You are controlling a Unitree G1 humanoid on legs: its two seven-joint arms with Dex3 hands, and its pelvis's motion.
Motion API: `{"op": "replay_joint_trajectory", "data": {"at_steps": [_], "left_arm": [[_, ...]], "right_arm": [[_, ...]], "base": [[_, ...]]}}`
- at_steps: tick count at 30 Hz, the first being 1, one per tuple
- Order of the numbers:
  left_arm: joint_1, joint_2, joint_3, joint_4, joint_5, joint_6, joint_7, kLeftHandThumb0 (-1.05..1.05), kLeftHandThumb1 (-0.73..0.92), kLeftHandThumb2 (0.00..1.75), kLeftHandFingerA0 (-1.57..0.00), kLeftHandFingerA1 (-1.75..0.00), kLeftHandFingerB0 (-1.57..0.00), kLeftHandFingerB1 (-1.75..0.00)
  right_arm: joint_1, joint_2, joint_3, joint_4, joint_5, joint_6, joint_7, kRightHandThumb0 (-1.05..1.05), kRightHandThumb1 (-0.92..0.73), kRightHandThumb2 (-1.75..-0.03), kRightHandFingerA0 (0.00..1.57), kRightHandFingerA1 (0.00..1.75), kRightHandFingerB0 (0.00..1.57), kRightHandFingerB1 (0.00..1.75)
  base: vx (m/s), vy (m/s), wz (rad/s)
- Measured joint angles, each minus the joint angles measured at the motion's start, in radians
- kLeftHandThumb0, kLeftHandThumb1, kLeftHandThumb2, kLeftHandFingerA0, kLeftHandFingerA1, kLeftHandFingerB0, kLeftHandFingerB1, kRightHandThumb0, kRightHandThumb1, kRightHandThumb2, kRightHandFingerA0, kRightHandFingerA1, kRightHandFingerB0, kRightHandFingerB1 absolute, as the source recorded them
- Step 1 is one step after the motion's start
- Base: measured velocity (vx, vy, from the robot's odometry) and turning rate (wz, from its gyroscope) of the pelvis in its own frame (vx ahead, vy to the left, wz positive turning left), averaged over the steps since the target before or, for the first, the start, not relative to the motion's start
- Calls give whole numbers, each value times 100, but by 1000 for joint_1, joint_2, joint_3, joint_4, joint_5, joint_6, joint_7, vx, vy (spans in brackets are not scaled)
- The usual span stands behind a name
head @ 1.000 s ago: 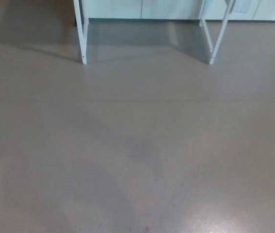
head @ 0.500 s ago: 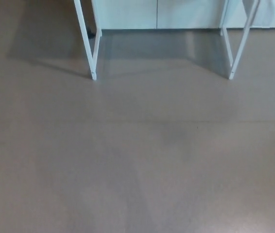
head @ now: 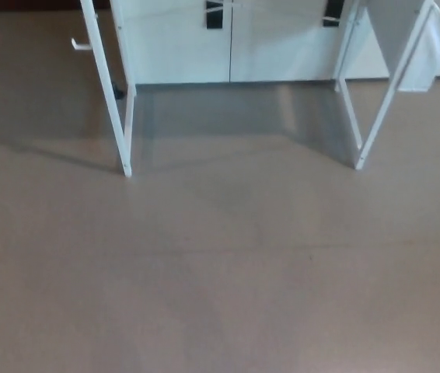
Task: The robot walks towards a table in front, picks a shampoo with left hand and puts it in a small grey container
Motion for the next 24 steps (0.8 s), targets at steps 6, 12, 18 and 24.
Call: {"op": "replay_joint_trajectory", "data": {"at_steps": [6, 12, 18, 24], "left_arm": [[12, 1, -18, 1, 0, 0, 7, 0, 65, 59, -46, -43, -32, -32], [5, -5, -33, 0, 0, -7, 8, -3, 65, 59, -47, -43, -33, -33], [13, -5, -41, 1, 0, -7, 9, -6, 66, 59, -52, -44, -36, -35], [13, 2, -67, -3, 5, -16, 15, -9, 64, 60, -47, -43, -36, -35]], "right_arm": [[9, 0, 7, 1, 0, 0, 3, -28, -61, -59, 72, 47, 43, 36], [-8, -5, 12, -1, -1, -1, 3, -27, -61, -59, 70, 47, 43, 36], [-15, -5, 13, -1, 0, 13, 3, -33, -51, -69, 63, 53, 38, 43], [-27, 0, 18, 3, -1, 32, 5, -33, -51, -69, 61, 53, 39, 43]], "base": [[423, -71, 16], [499, -124, 11], [378, -1, -16], [598, 159, -23]]}}
